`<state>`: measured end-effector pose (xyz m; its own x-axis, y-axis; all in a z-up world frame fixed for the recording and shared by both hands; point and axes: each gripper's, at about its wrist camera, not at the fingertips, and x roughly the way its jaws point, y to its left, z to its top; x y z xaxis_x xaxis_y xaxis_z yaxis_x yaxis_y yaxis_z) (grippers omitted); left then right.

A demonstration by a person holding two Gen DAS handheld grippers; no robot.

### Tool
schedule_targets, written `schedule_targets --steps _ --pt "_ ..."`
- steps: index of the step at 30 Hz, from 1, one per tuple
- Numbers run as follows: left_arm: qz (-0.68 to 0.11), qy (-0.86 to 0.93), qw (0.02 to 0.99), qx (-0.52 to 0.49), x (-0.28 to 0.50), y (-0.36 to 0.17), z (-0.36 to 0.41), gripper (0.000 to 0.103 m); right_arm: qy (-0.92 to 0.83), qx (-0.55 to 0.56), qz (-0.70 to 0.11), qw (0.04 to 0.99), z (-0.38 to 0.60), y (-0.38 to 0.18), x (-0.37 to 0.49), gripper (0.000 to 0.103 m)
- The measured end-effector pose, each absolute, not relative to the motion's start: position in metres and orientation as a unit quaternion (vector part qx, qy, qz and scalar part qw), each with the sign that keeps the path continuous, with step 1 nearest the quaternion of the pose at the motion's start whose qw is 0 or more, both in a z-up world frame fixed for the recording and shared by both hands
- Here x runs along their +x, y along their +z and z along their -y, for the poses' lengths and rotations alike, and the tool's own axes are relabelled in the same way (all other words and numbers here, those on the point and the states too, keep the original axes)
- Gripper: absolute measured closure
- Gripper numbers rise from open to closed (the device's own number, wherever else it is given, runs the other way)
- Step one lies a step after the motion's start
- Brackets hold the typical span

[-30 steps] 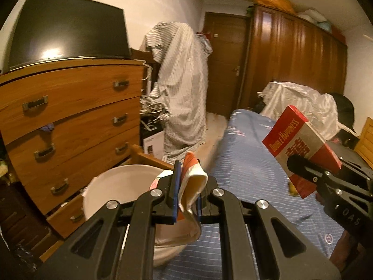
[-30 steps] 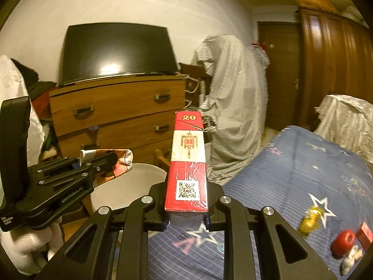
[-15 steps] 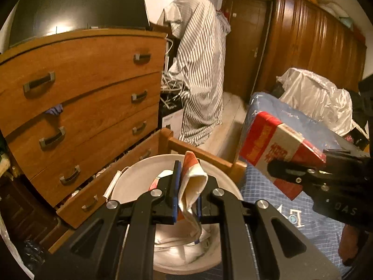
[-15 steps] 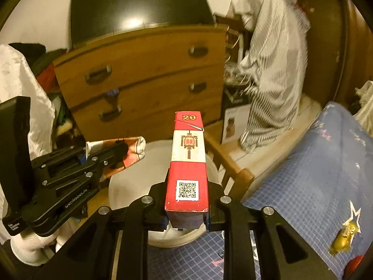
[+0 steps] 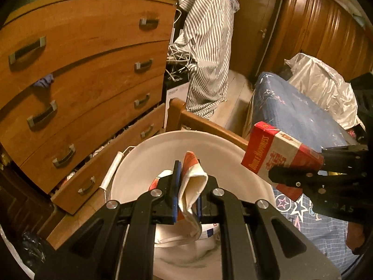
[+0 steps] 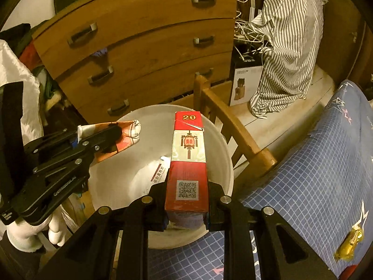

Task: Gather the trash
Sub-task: 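Lower the carton and cigarette box over the white bucket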

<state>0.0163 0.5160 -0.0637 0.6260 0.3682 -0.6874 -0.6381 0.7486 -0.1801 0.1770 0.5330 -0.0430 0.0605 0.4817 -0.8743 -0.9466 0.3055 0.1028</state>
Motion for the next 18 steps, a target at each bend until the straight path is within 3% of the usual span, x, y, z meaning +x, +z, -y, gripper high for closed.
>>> schedule_targets --steps 18 --pt "-0.324 0.288 0.876 -0.213 0.0189 -0.0676 -0.5239 0.094 0.53 -0.269 -0.433 0.677 -0.5279 -0.046 0.1814 0.081"
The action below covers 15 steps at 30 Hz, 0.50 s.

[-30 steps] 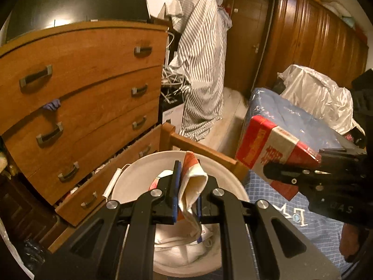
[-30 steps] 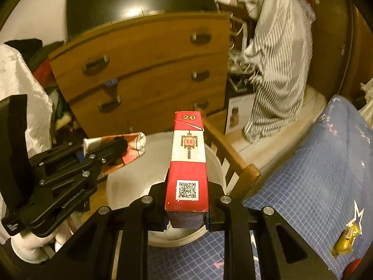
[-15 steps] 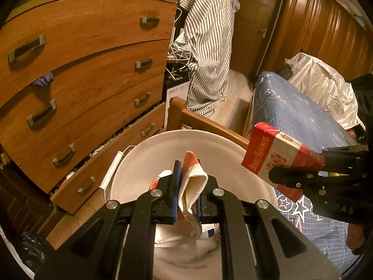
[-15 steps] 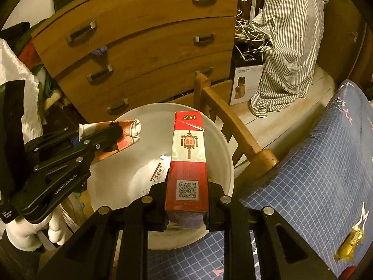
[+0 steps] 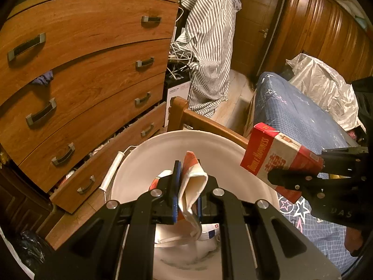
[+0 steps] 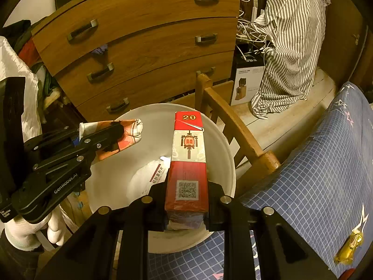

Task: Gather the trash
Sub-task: 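Lower the carton and cigarette box over the white bucket, then open both tools to drop carton and cigarette box into bucket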

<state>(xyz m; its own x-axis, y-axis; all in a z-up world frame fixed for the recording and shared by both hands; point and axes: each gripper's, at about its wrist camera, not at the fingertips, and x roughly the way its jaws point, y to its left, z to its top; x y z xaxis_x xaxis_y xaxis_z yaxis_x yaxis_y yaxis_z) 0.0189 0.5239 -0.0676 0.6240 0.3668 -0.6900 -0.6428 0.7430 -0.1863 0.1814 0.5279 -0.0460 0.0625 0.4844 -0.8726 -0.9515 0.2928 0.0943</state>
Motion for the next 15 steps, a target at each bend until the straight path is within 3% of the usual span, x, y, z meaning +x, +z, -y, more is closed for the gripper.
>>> schedule_targets --steps 3,5,6,7,15 --pt "-0.325 0.288 0.875 -0.214 0.019 -0.068 -0.526 0.092 0.532 -0.269 -0.431 0.678 -0.527 -0.045 0.182 0.081" --pt "-0.331 0.294 0.871 -0.214 0.02 -0.069 -0.526 0.072 0.533 -0.264 -0.425 0.682 -0.526 -0.043 0.183 0.074" --pt "-0.329 0.299 0.87 -0.215 0.018 -0.069 -0.527 0.055 0.533 -0.26 -0.424 0.684 -0.525 -0.042 0.183 0.067" --pt "-0.326 0.302 0.87 -0.215 0.017 -0.068 -0.527 0.052 0.536 -0.252 -0.422 0.686 -0.524 -0.04 0.184 0.058" --pt "-0.322 0.309 0.869 -0.215 0.01 -0.068 -0.526 0.052 0.537 -0.235 -0.422 0.691 -0.512 -0.035 0.192 0.057"
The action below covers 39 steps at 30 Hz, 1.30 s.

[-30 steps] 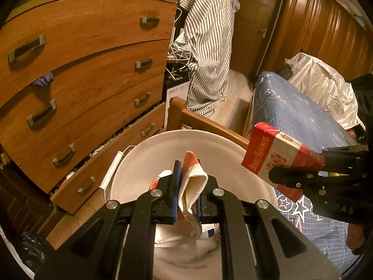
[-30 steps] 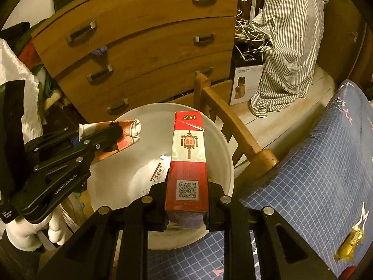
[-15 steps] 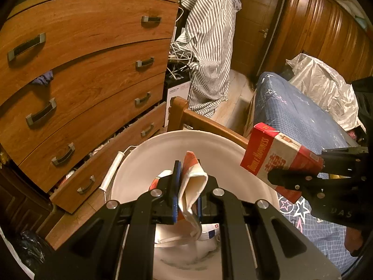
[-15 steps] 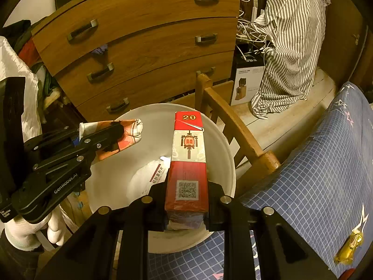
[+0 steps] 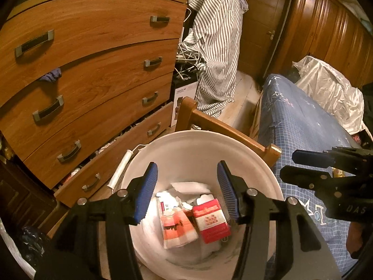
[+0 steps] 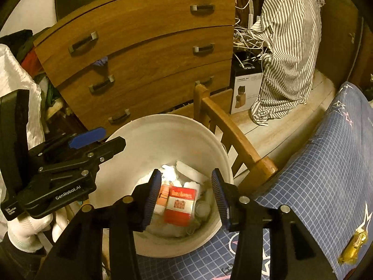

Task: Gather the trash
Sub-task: 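Open both tools to drop carton and cigarette box into bucket, then move both open tools back over the bed toward the remaining items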

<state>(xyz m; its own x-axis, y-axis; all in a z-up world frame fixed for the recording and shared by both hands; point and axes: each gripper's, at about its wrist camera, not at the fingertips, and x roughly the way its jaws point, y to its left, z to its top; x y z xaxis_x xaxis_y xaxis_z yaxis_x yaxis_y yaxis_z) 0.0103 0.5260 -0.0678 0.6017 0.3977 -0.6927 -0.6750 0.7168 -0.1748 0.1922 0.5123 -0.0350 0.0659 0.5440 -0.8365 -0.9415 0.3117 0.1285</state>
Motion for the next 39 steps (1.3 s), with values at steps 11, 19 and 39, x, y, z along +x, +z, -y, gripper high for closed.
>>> schedule_targets --steps 11,19,39 --pt "-0.322 0.302 0.874 -0.205 0.012 -0.06 -0.513 0.052 0.537 -0.208 -0.426 0.698 -0.486 -0.03 0.199 0.057" --pt "-0.322 0.268 0.889 -0.183 0.025 -0.055 -0.461 0.052 0.531 -0.162 -0.413 0.722 -0.397 -0.023 0.201 0.057" --pt "-0.405 0.029 0.906 -0.121 0.186 -0.113 -0.213 0.052 0.238 0.054 -0.423 0.872 0.14 -0.094 0.352 0.06"
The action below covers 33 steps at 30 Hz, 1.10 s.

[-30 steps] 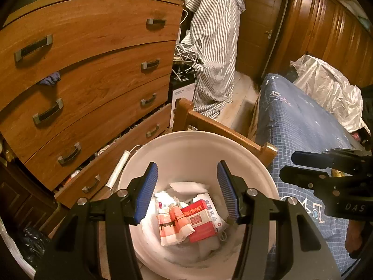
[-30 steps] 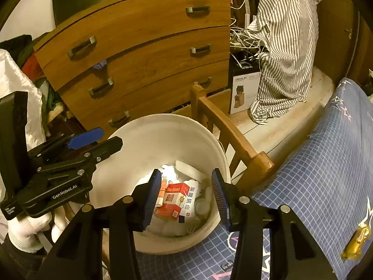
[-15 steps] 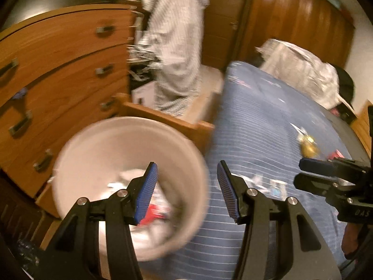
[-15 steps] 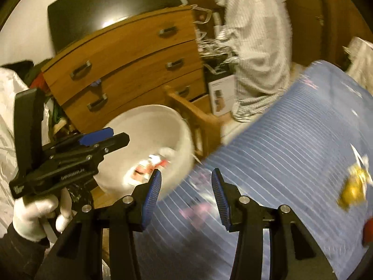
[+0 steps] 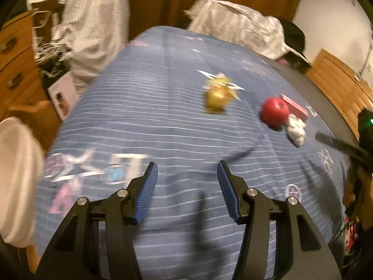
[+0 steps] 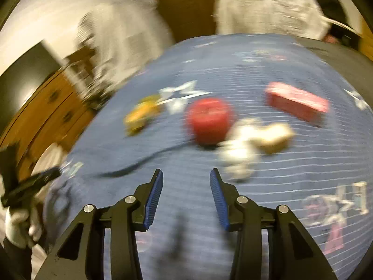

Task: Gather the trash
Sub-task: 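Move both open tools back over the bed toward the remaining items, then grasp the beige sponge with the right tool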

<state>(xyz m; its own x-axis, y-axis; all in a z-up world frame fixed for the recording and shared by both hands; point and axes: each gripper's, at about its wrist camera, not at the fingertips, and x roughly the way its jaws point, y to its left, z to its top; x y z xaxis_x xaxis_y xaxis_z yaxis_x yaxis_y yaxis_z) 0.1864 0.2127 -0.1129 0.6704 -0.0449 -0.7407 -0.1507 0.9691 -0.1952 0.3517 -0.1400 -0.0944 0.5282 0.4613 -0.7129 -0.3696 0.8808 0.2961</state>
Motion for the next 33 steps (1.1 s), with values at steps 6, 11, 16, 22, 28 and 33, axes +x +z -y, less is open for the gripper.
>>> schedule_targets --steps 6,11,16,22,28,33 --pt "-0.422 -0.001 0.899 -0.114 0.215 -0.125 -0.166 0.052 0.196 0.14 -0.445 0.863 0.226 -0.135 0.446 0.06" --pt "-0.436 -0.008 0.892 -0.118 0.229 -0.132 -0.151 0.05 0.24 0.217 -0.476 0.818 0.234 -0.171 0.496 0.06" --pt "-0.443 -0.009 0.888 -0.124 0.233 -0.136 -0.147 0.049 0.316 0.229 -0.498 0.775 0.208 -0.185 0.49 0.06" --pt "-0.443 -0.023 0.886 -0.131 0.238 -0.139 -0.141 0.045 0.488 0.177 -0.471 0.713 0.179 -0.158 0.411 0.06" --pt "-0.441 -0.044 0.888 -0.124 0.24 -0.142 -0.12 0.042 0.443 0.125 -0.467 0.755 0.199 -0.152 0.393 0.06" --pt "-0.447 -0.046 0.884 -0.128 0.243 -0.148 -0.113 0.041 0.443 0.108 -0.455 0.765 0.202 -0.146 0.38 0.056"
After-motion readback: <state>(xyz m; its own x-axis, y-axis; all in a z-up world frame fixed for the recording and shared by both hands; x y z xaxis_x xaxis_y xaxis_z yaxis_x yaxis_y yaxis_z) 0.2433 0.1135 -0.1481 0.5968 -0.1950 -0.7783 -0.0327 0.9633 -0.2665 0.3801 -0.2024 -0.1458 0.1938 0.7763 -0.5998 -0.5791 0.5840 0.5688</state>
